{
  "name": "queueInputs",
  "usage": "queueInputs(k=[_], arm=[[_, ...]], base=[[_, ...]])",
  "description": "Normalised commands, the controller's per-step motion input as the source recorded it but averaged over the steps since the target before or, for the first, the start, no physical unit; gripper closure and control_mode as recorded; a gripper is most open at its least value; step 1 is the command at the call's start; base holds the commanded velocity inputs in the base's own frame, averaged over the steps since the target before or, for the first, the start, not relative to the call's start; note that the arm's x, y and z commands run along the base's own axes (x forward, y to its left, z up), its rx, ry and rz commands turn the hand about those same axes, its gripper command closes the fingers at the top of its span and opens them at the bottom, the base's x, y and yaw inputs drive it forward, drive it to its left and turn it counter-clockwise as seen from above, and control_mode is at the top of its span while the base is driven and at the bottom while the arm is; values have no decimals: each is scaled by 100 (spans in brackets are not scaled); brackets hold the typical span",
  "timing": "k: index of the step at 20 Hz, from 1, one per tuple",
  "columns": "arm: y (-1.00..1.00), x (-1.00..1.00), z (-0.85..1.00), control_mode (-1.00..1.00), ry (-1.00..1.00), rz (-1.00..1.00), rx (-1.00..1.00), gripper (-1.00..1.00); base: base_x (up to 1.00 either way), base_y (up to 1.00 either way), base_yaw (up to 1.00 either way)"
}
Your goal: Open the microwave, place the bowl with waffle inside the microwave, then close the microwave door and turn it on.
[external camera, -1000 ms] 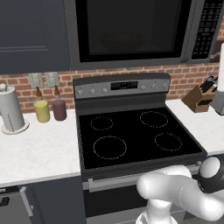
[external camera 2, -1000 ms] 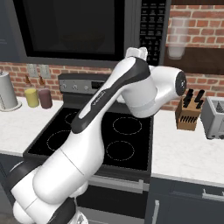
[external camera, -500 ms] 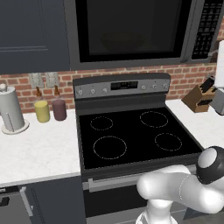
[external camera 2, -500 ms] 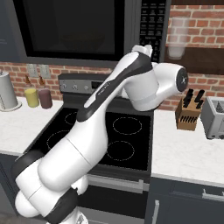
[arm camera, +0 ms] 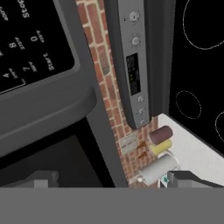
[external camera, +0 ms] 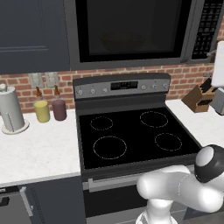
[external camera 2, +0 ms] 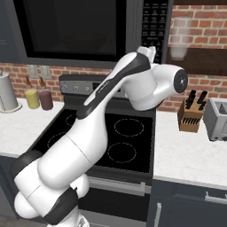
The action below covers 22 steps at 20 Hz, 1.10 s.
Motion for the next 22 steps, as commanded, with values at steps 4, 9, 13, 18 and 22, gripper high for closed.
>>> queueInputs(k=[4,9,13,18,22], arm=[[-5,4,-8,-100,0,-5,0,-100],[-2,13,-4,-100,0,-4,0,-100],[0,19,-6,-100,0,-3,0,-100],[0,25,-8,-100,0,-2,0,-100],[0,34,-2,-100,0,-1,0,-100]], base=[[0,0,0],[0,0,0],[0,0,0],[0,0,0],[0,0,0]])
